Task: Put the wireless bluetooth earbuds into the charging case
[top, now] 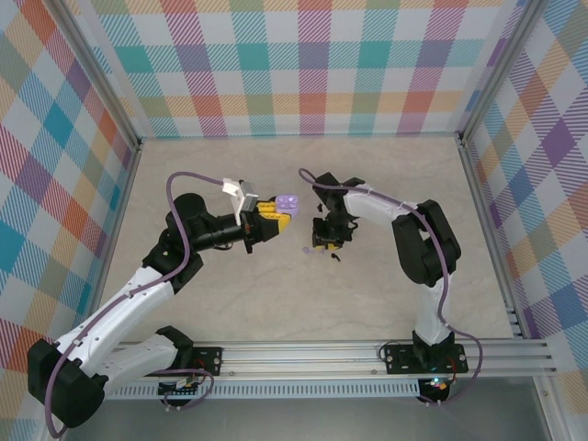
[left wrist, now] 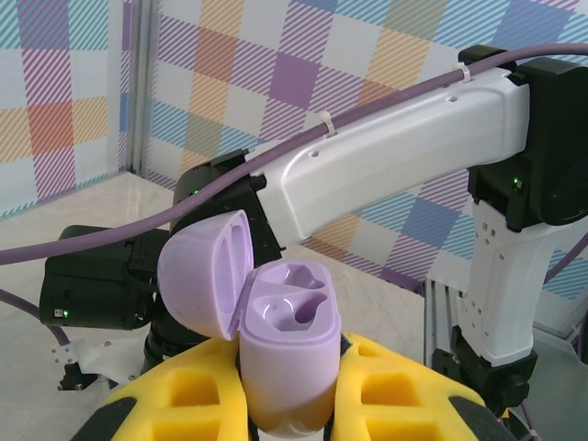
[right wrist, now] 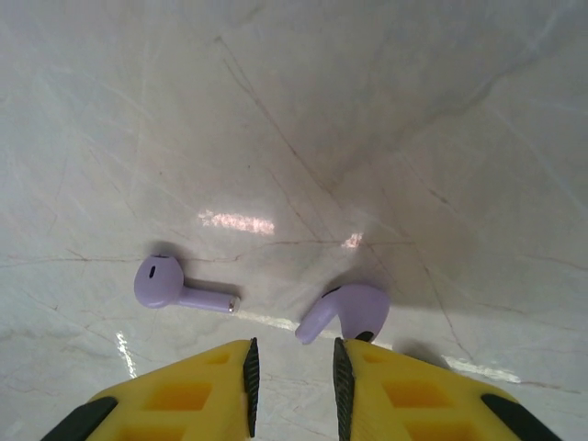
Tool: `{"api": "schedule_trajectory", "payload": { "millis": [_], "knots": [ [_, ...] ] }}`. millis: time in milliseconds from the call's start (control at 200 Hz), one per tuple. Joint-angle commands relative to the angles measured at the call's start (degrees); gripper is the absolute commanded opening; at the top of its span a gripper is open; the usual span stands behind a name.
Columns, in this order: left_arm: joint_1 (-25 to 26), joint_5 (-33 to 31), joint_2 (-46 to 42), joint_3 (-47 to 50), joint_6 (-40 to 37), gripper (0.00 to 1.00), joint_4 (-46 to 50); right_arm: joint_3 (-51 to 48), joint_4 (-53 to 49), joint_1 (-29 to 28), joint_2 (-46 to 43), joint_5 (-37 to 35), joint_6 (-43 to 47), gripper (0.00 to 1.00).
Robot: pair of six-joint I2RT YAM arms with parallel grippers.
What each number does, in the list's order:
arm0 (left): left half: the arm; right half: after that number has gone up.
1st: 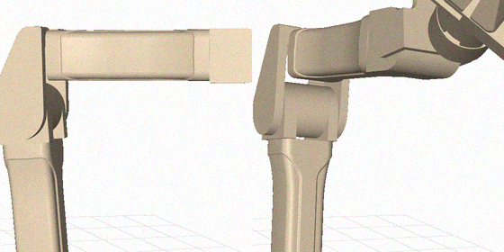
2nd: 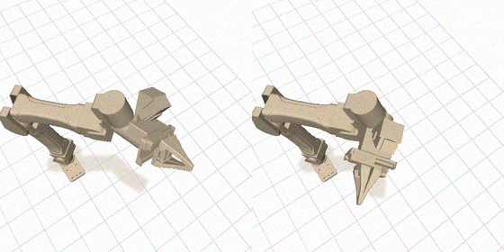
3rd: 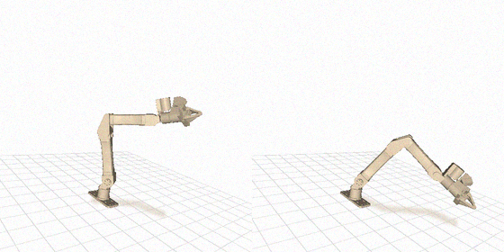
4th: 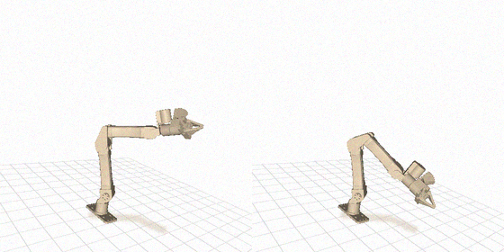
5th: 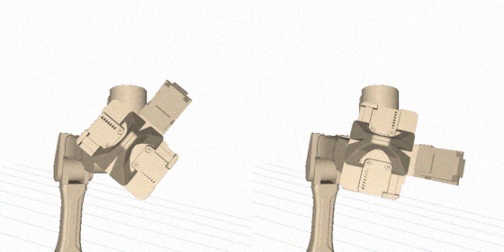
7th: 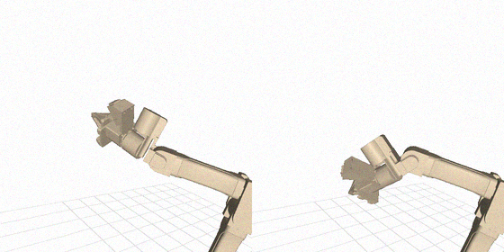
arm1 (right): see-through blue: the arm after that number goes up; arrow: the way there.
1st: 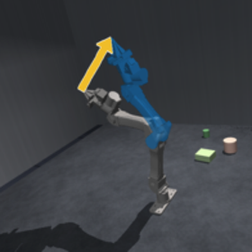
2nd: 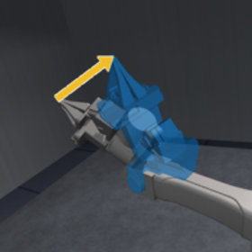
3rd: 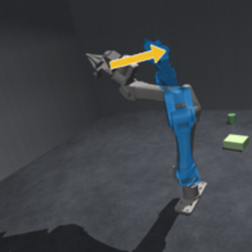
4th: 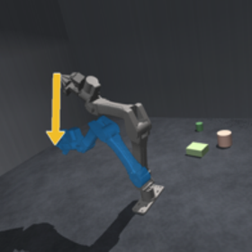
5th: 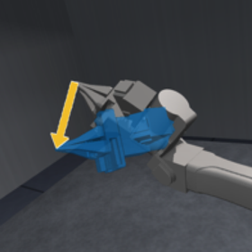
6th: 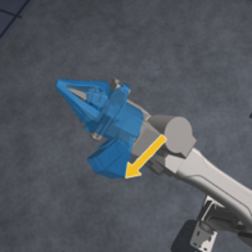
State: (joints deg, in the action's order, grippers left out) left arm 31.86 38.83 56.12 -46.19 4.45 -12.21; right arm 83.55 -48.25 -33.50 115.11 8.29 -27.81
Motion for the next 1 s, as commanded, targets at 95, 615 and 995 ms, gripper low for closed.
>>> {"api": "schedule_trajectory", "payload": {
  "millis": [95,615,995],
  "knots": [
    [0.93,-0.52,-0.71,0.70,-1.16,0.13,-1.33,2.93,-3.94,-0.70,1.86,-3.14,1.42,0.31],
    [0.89,-0.34,0.21,0.63,-0.91,0.13,-2.03,2.72,-5.89,-1.51,-2.84,-7.03,0.23,0.33],
    [0.90,-0.08,0.41,0.40,-0.83,0.13,-2.12,3.59,-4.75,-1.48,1.44,-6.19,-2.53,0.31]
  ]
}}
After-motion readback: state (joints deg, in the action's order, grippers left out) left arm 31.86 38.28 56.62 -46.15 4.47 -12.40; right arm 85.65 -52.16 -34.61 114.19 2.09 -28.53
